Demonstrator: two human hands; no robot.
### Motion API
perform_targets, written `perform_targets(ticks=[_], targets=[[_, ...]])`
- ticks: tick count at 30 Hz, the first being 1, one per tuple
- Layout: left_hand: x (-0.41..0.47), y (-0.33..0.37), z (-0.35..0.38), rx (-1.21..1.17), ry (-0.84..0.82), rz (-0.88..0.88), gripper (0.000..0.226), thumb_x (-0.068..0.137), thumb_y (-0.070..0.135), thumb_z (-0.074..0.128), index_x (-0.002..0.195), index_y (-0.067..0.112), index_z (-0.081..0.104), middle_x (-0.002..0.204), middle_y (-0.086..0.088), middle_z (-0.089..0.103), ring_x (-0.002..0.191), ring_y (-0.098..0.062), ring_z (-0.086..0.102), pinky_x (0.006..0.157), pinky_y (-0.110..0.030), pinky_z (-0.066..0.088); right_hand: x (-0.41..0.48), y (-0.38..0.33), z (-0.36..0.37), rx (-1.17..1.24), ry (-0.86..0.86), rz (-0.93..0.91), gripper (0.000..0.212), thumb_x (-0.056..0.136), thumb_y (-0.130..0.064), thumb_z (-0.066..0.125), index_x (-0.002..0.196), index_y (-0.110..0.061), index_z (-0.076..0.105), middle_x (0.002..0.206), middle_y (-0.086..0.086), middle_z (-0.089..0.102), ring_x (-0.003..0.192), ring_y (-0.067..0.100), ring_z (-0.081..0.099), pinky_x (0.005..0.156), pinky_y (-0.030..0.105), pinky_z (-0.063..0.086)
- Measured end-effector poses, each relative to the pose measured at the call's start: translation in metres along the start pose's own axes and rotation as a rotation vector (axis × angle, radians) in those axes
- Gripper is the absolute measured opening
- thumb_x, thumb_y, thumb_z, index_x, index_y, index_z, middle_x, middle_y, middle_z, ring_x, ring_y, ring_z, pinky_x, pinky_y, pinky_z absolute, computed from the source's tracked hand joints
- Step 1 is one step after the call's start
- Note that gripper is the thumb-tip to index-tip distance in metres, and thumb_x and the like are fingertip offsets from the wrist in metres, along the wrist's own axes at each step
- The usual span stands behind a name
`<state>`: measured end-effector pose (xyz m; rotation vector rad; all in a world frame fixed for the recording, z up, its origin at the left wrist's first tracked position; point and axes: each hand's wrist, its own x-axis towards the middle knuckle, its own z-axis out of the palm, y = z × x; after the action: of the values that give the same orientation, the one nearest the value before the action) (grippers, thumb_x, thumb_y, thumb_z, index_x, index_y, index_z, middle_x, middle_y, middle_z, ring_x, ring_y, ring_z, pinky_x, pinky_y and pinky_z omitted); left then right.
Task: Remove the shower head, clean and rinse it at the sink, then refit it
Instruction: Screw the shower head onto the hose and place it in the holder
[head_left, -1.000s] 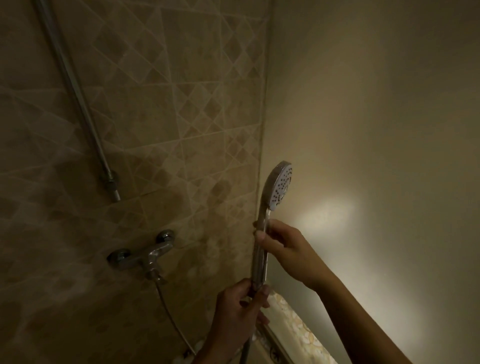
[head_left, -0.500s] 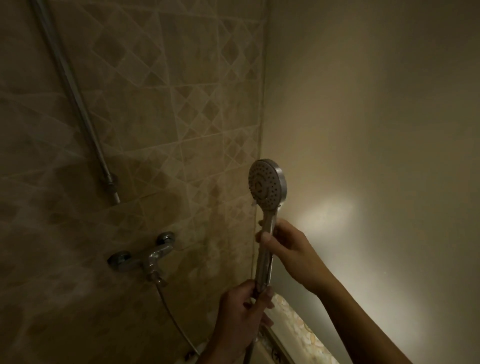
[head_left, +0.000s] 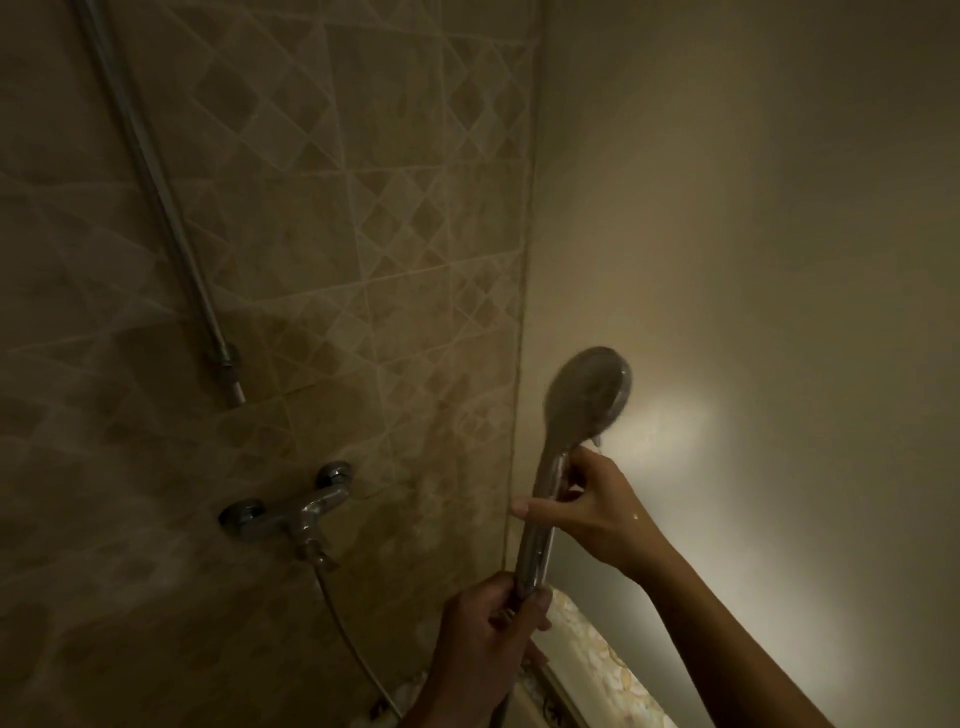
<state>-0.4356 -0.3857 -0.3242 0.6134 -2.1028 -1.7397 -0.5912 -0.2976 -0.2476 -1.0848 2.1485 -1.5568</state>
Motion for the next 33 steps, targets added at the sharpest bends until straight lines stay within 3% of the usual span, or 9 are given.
perform_targets(ticks=[5,10,13,18,20,23,26,30,33], targets=[[0.001,-0.003,-0.002,0.011,-0.015,-0.014,0.013,0.093,0.035,0.068,0.085,0.027,0.073,0.076,0.0,0.077,0.054,-0.022,0.072,0.057,-0.029,0.055,-0.004,-0.003,0.0,0.012,-0.083,0.025,0.046,0.075,-0.058,0.076,0.106,-0.024,0.066,0.103,-0.005,0.075,0.098,0.01,0.072,0.088,0.035,0.061],[0.002,-0.004,-0.003,0.029,0.02,-0.028,0.018,0.093,0.036,0.069,0.077,0.028,0.072,0.076,0.003,0.078,0.057,-0.023,0.074,0.056,-0.03,0.054,-0.005,-0.001,-0.012,0.415,-0.343,0.222,0.044,0.101,-0.031,0.062,0.141,-0.02,0.05,0.135,0.001,0.071,0.125,0.018,0.068,0.105,0.037,0.056],[0.003,-0.004,-0.003,0.043,0.006,-0.021,0.019,0.087,0.046,0.069,0.079,0.029,0.073,0.076,0.004,0.078,0.058,-0.02,0.074,0.058,-0.033,0.056,-0.004,0.001,-0.012,0.398,-0.317,0.176,0.03,0.103,-0.016,0.059,0.133,-0.012,0.057,0.121,0.009,0.077,0.117,0.023,0.072,0.1,0.037,0.058],[0.006,-0.005,0.0,0.032,-0.008,-0.033,0.016,0.083,0.048,0.069,0.084,0.032,0.074,0.075,0.003,0.078,0.055,-0.019,0.073,0.059,-0.032,0.057,0.001,0.0,-0.002,0.048,-0.016,0.052,0.052,0.071,-0.058,0.085,0.087,-0.014,0.061,0.068,-0.011,0.055,0.064,0.009,0.052,0.063,0.036,0.046],[0.007,-0.006,0.002,0.016,0.001,-0.031,0.011,0.09,0.036,0.071,0.083,0.028,0.073,0.075,0.002,0.078,0.053,-0.019,0.072,0.058,-0.032,0.057,-0.001,-0.002,0.002,0.015,-0.04,-0.024,0.045,0.081,-0.06,0.075,0.089,-0.017,0.062,0.073,-0.006,0.058,0.068,0.011,0.056,0.068,0.038,0.05],[0.009,-0.005,0.002,0.008,0.019,-0.034,0.013,0.093,0.033,0.07,0.085,0.023,0.074,0.075,0.003,0.077,0.052,-0.019,0.072,0.059,-0.033,0.059,-0.001,-0.008,-0.001,0.209,-0.204,0.066,0.038,0.098,-0.042,0.064,0.123,-0.014,0.064,0.111,0.002,0.076,0.105,0.015,0.073,0.094,0.038,0.058],[0.008,-0.003,0.001,-0.032,0.03,-0.066,0.011,0.092,0.033,0.072,0.086,0.024,0.075,0.075,0.003,0.078,0.054,-0.019,0.073,0.06,-0.034,0.06,-0.003,-0.006,-0.012,0.332,-0.353,0.074,0.042,0.099,-0.015,0.06,0.141,-0.015,0.056,0.134,0.006,0.07,0.129,0.019,0.065,0.108,0.038,0.054],[0.008,-0.002,0.002,-0.038,0.027,-0.084,0.013,0.092,0.032,0.072,0.086,0.02,0.074,0.075,0.003,0.078,0.055,-0.02,0.073,0.059,-0.033,0.058,0.0,-0.005,-0.01,0.275,-0.282,0.048,0.031,0.094,-0.002,0.069,0.125,-0.004,0.064,0.11,0.017,0.074,0.109,0.027,0.072,0.1,0.036,0.058],[0.006,-0.002,0.003,-0.041,0.01,-0.08,0.013,0.093,0.029,0.071,0.087,0.019,0.075,0.074,0.001,0.078,0.053,-0.02,0.072,0.059,-0.034,0.058,0.005,-0.004,-0.002,0.061,-0.121,0.058,0.048,0.075,-0.034,0.089,0.112,-0.014,0.066,0.101,0.01,0.072,0.094,0.027,0.072,0.088,0.039,0.062]])
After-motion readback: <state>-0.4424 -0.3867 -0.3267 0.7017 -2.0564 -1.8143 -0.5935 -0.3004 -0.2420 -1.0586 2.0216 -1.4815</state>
